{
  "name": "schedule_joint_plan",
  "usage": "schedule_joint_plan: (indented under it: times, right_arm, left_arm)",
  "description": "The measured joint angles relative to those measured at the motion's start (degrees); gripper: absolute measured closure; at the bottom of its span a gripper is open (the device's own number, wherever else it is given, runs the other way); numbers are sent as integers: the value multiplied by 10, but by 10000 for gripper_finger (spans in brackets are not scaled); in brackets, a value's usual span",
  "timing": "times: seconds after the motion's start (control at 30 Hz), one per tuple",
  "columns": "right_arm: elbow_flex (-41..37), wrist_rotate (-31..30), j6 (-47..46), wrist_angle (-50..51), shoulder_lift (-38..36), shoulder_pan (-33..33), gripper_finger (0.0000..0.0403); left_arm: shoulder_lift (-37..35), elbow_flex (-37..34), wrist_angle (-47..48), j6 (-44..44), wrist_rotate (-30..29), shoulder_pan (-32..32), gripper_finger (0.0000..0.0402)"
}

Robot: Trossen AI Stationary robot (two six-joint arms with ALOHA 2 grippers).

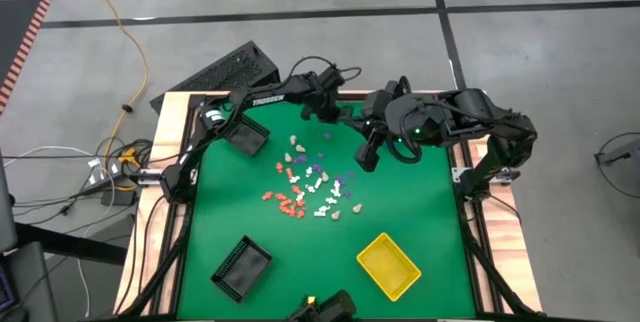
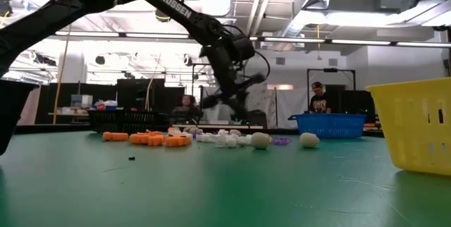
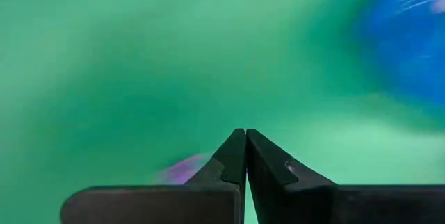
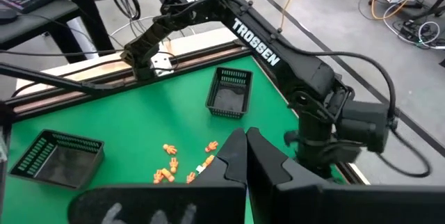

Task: Sort Halloween decoration
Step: Put the purple spider toy into the top black basket

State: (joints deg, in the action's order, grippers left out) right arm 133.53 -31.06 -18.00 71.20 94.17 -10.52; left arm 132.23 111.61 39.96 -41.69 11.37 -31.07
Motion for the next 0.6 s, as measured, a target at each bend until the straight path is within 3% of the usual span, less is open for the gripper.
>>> schedule_joint_plan:
  times: [0.13, 0.37, 0.6]
  right_arm:
    - [0, -13, 0, 1, 0, -9, 382]
    - [0, -53, 0, 2, 0, -26, 382]
    - [0, -79, -6, 2, 0, -41, 382]
  left_arm:
    - [-10, 0, 89, 105, -110, 1, 401]
    - [-11, 0, 101, 266, -231, 20, 401]
    - [-10, 0, 114, 516, -202, 43, 402]
